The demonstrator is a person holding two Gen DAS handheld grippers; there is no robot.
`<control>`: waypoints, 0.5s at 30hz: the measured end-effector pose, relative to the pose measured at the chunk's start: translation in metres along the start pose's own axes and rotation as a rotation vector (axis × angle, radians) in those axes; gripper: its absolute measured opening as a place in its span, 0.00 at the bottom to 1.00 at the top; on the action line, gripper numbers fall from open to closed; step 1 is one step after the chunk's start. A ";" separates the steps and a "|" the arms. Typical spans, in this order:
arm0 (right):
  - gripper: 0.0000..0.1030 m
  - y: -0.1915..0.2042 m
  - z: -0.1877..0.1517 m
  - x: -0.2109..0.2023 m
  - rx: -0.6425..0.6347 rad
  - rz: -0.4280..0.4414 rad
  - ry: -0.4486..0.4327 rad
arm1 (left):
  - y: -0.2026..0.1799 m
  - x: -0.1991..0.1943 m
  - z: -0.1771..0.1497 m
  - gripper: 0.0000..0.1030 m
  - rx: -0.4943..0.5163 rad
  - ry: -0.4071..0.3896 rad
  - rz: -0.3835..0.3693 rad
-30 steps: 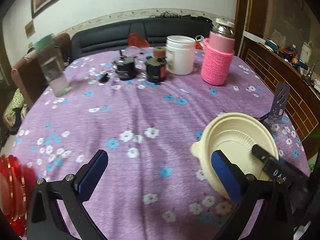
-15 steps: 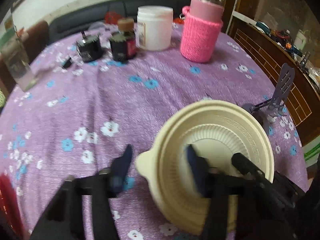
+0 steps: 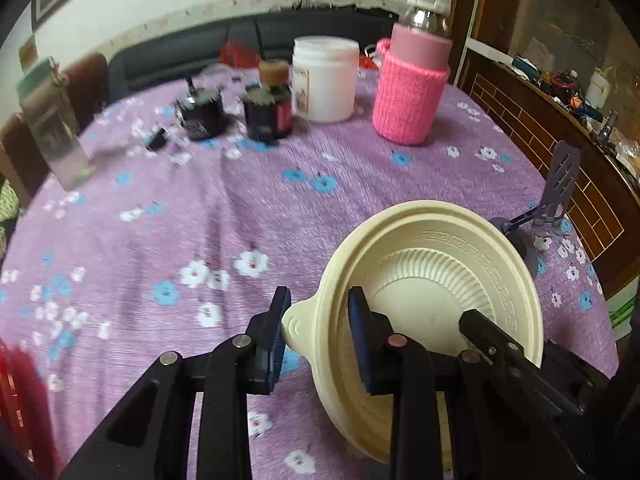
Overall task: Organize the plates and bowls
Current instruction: 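Lift the cream bowl with the right gripper and carry it to the red stack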
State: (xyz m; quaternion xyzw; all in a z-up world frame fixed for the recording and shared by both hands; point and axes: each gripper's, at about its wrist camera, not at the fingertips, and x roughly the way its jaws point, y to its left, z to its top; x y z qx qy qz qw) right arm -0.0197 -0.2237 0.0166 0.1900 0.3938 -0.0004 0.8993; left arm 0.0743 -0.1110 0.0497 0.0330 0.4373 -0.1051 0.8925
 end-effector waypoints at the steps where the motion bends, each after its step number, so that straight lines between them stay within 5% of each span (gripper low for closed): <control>1: 0.15 0.001 -0.001 -0.001 0.001 0.018 -0.002 | 0.001 -0.006 -0.002 0.26 0.002 -0.018 0.010; 15: 0.14 0.031 -0.017 -0.026 -0.031 0.201 -0.055 | 0.020 -0.080 -0.030 0.22 -0.004 -0.172 0.113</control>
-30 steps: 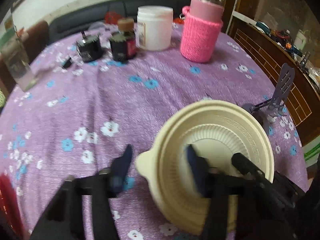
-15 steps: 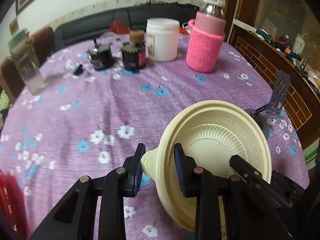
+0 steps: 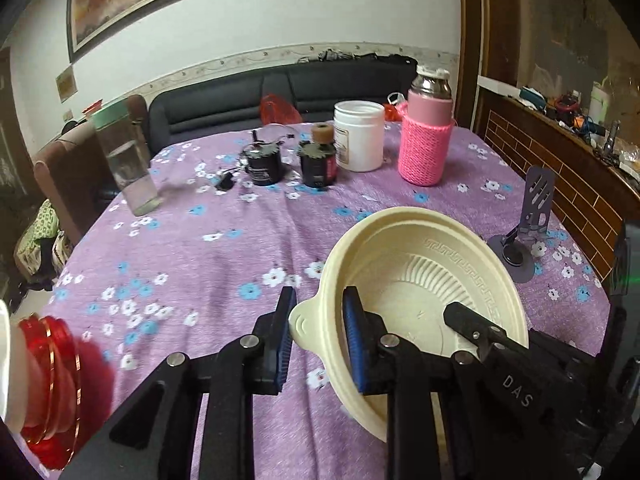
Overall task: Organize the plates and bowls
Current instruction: 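Lift the cream bowl with the right gripper and carry it to the red stack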
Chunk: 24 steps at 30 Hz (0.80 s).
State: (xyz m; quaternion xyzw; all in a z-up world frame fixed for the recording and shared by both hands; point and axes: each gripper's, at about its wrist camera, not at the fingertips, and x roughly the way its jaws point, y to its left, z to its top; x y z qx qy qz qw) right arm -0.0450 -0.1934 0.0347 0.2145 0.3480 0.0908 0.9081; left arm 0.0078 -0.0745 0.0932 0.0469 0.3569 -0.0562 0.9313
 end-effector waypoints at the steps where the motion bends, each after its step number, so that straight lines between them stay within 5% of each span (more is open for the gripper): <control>1: 0.14 0.003 0.000 0.000 -0.006 0.003 -0.001 | 0.003 -0.002 -0.001 0.22 -0.005 0.000 0.001; 14: 0.13 0.008 0.002 -0.037 0.025 -0.056 -0.060 | -0.008 -0.028 0.013 0.22 0.038 -0.020 -0.069; 24: 0.13 0.058 -0.035 -0.049 -0.059 0.012 -0.031 | 0.041 -0.073 -0.028 0.22 -0.003 -0.045 0.005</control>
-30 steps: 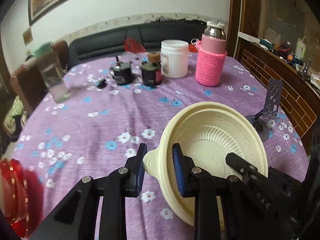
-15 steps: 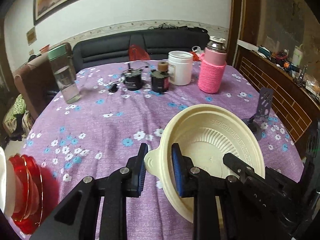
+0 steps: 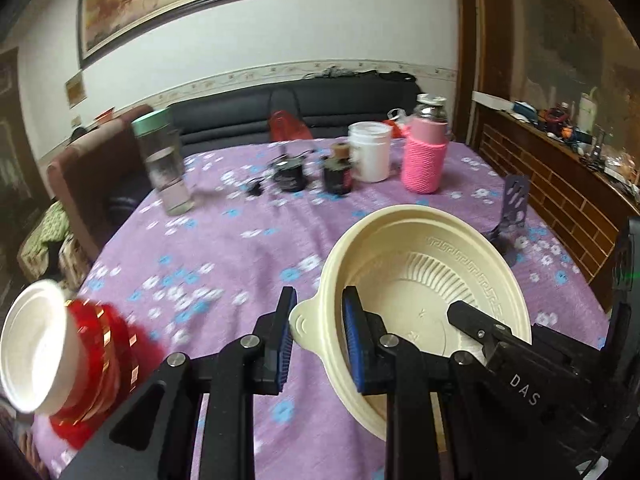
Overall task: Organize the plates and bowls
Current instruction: 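Lift the cream bowl with the right gripper and carry it to the red stack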
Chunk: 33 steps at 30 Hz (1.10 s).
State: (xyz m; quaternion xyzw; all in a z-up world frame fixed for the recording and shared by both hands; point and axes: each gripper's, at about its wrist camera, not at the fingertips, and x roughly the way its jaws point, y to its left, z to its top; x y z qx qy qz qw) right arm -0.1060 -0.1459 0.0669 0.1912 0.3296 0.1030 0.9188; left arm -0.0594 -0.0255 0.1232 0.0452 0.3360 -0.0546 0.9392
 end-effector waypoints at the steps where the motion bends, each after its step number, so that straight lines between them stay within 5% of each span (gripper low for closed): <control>1: 0.13 0.007 -0.005 0.003 -0.011 0.010 0.009 | 0.009 -0.003 -0.006 0.22 -0.016 0.014 0.009; 10: 0.13 0.064 -0.034 0.019 -0.098 0.061 0.071 | 0.065 -0.025 -0.036 0.22 -0.091 0.036 0.080; 33: 0.14 0.147 -0.059 0.026 -0.235 0.040 0.092 | 0.144 -0.050 -0.068 0.22 -0.220 0.011 0.077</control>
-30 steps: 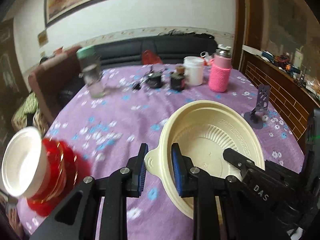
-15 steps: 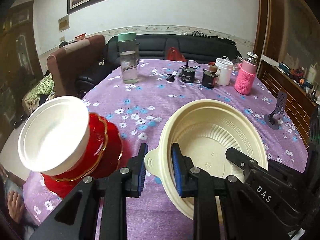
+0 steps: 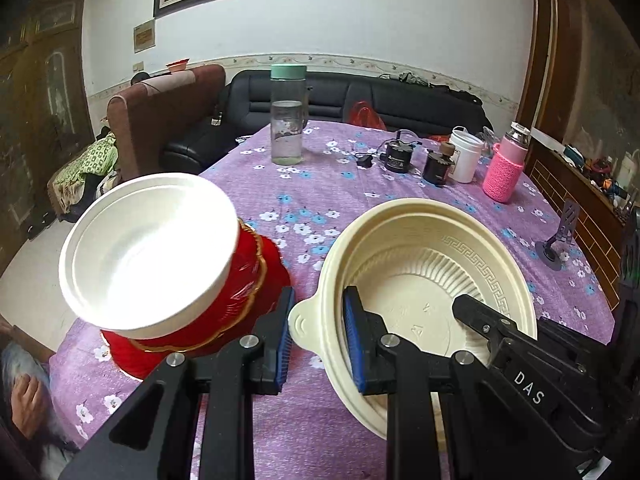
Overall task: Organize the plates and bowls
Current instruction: 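Lift the cream bowl with the right gripper and carry it to the red stack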
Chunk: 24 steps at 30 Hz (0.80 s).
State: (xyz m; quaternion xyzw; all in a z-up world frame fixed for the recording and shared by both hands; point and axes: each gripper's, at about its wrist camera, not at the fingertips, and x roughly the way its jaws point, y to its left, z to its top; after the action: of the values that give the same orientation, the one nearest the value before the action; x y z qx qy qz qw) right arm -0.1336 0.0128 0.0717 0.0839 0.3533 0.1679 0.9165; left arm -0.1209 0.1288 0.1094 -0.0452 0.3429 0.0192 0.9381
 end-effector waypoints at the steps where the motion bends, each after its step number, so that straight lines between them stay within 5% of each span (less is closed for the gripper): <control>1: 0.14 0.003 0.000 0.001 -0.004 -0.001 0.000 | 0.003 -0.001 0.000 0.22 -0.003 0.000 0.000; 24: 0.14 0.091 0.024 0.001 -0.146 0.039 -0.043 | 0.077 -0.033 0.012 0.24 -0.125 -0.085 0.053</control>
State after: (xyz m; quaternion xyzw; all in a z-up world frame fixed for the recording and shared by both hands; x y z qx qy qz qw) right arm -0.1392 0.0968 0.1136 0.0273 0.3185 0.2091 0.9242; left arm -0.1439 0.2067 0.1340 -0.0937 0.3019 0.0675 0.9463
